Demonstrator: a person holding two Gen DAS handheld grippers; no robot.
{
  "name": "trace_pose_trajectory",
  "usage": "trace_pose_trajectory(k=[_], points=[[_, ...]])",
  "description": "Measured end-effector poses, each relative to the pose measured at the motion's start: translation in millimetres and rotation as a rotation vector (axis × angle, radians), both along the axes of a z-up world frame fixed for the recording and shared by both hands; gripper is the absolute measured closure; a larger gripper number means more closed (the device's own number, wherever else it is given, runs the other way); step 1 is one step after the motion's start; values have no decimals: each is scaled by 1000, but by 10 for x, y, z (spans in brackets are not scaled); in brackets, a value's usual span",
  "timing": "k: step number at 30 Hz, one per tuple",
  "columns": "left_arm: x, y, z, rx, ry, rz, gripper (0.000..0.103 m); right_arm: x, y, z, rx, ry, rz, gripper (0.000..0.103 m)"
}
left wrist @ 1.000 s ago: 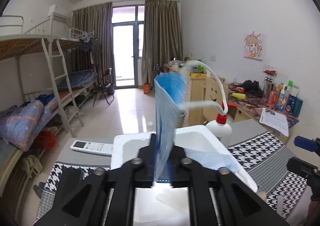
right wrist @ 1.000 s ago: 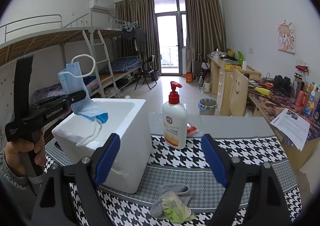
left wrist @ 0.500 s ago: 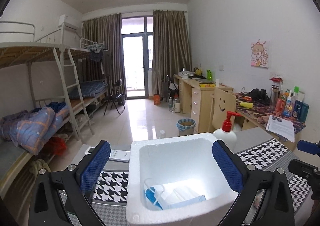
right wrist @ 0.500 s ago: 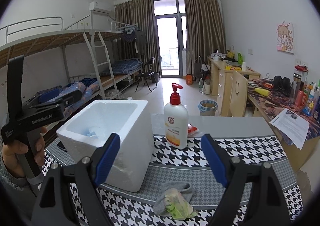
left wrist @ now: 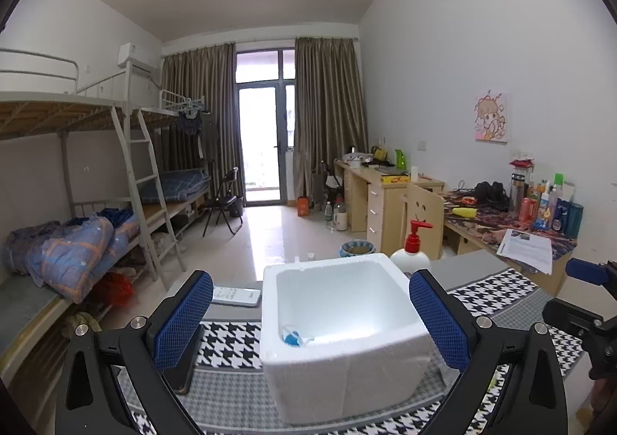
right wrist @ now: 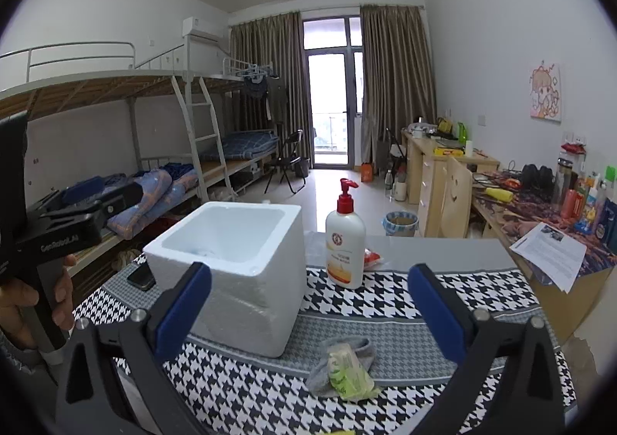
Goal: Organize soft objects
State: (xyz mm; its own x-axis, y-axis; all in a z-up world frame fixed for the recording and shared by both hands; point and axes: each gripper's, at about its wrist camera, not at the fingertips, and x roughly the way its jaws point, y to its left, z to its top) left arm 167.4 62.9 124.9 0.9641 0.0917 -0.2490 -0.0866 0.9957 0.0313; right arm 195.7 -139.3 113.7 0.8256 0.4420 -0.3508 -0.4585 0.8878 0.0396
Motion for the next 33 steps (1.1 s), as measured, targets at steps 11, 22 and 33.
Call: trace_pose_trajectory(k=[11, 22, 33], points=[[-484, -169, 52, 13, -38, -21, 1, -480, -125, 81, 10, -58, -9, 0], [-907, -342, 49, -4, -83, -47, 1, -907, -299, 49, 17, -94, -24, 0], [-1266, -483, -182, -15, -73, -71, 1, -1293, -411, -109, 30, -113, -29, 0]])
